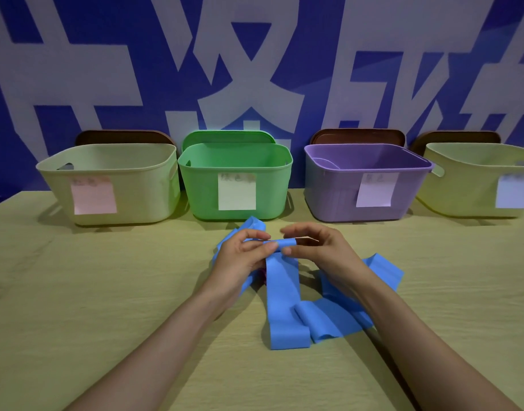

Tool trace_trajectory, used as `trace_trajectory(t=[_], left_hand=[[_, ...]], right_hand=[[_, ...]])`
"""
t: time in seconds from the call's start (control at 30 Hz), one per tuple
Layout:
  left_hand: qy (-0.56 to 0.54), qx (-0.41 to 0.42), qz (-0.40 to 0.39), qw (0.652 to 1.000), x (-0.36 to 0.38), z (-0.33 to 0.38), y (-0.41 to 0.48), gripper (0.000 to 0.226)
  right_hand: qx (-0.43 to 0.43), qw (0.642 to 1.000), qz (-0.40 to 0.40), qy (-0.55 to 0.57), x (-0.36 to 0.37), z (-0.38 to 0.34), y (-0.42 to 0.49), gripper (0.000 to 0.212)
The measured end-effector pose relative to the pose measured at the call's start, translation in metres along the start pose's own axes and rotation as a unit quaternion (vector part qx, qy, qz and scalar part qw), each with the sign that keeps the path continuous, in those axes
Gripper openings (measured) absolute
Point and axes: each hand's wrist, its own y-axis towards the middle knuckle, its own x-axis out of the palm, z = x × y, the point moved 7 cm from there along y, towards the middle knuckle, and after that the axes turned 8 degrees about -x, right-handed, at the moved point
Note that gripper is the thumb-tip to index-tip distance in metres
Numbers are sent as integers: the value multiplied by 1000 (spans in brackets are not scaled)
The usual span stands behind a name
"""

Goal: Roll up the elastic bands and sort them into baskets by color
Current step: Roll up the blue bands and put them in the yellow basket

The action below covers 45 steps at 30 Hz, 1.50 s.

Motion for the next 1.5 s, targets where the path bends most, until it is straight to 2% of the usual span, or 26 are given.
trace_trajectory(t=[0.17, 0.43, 0.63, 0.8, 1.07, 1.17, 1.3, 1.5], left_hand=[[1, 18, 6, 1000, -2, 2, -1, 23], [15, -19, -23, 999, 6, -4, -3, 29], [32, 1, 5, 999, 0, 0, -2, 26], [35, 6, -3, 999, -1, 1, -4, 28], [2, -1, 6, 1000, 0, 1, -1, 13], [1, 10, 18, 1000, -3, 2, 0, 18], [-3, 12, 14, 1000, -3, 2, -1, 26], [-10, -45, -21, 999, 4, -8, 0, 33]], right_hand=[[40, 999, -3, -12, 0, 6, -1, 15], [24, 999, 24, 8, -3, 6, 1, 4], [35, 999, 18, 17, -2, 8, 1, 11], [19, 1000, 11, 13, 0, 5, 0, 17], [18, 1000, -1, -10, 2, 3, -1, 18], [17, 1000, -8, -5, 3, 3, -1, 20], [11, 1000, -7, -26, 2, 4, -1, 12], [9, 999, 45, 7, -5, 4, 1, 13]])
